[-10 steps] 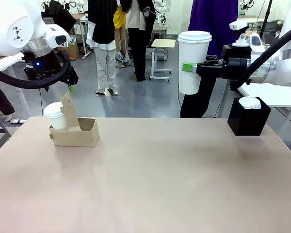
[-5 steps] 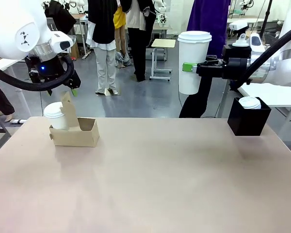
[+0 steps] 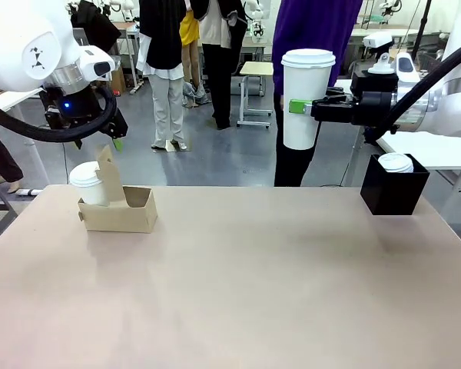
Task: Pour a drink into a cup and package it in a carrier.
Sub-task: Position the Cup Carrier in the center of the table.
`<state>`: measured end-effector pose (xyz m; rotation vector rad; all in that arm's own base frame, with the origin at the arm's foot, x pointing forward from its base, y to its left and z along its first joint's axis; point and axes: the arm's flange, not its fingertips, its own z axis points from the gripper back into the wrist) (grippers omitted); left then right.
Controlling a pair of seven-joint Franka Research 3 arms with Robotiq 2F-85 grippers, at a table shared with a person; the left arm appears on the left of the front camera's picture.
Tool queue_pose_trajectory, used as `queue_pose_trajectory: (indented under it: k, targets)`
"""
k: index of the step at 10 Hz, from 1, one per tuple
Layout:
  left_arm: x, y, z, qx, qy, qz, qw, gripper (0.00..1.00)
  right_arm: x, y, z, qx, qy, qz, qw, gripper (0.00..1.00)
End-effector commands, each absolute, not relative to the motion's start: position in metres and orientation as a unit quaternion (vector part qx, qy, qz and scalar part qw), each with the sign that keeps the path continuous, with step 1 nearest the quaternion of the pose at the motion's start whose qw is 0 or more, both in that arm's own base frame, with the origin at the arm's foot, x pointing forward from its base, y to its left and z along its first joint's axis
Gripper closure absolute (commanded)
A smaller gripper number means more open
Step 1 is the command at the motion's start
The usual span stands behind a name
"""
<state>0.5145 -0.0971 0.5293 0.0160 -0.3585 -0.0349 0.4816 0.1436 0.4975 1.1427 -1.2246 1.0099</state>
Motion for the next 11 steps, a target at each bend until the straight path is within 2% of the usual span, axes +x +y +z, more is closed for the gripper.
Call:
queue_pose_trajectory:
  k: [1,6,7,8,9,10,11]
  targets:
    - [0.519,-0.099,0.523,0.008,-0.176,-0.016,0.984,0.0,0.481,0.145,0.501,0.48,-0.522,0.43,0.558,0.19]
    - [0.532,-0.109,0.499,0.034,-0.161,0.007,0.986,0.0,0.481,0.145,0.501,0.48,-0.522,0.43,0.558,0.19]
    - [0.534,-0.109,0.497,0.03,-0.159,0.008,0.987,0.59,0.481,0.145,0.501,0.48,-0.522,0.43,0.558,0.19]
    - [0.536,-0.109,0.496,0.029,-0.159,0.01,0.987,0.59,0.481,0.145,0.501,0.48,-0.522,0.43,0.558,0.19]
    - [0.537,-0.108,0.496,0.024,-0.161,0.011,0.987,1.0,0.481,0.145,0.501,0.48,-0.522,0.43,0.558,0.19]
    - [0.537,-0.107,0.496,0.022,-0.161,0.012,0.987,0.65,0.481,0.145,0.501,0.48,-0.522,0.43,0.558,0.19]
    - [0.538,-0.106,0.496,0.02,-0.16,0.013,0.987,1.0,0.481,0.145,0.501,0.48,-0.522,0.43,0.558,0.19]
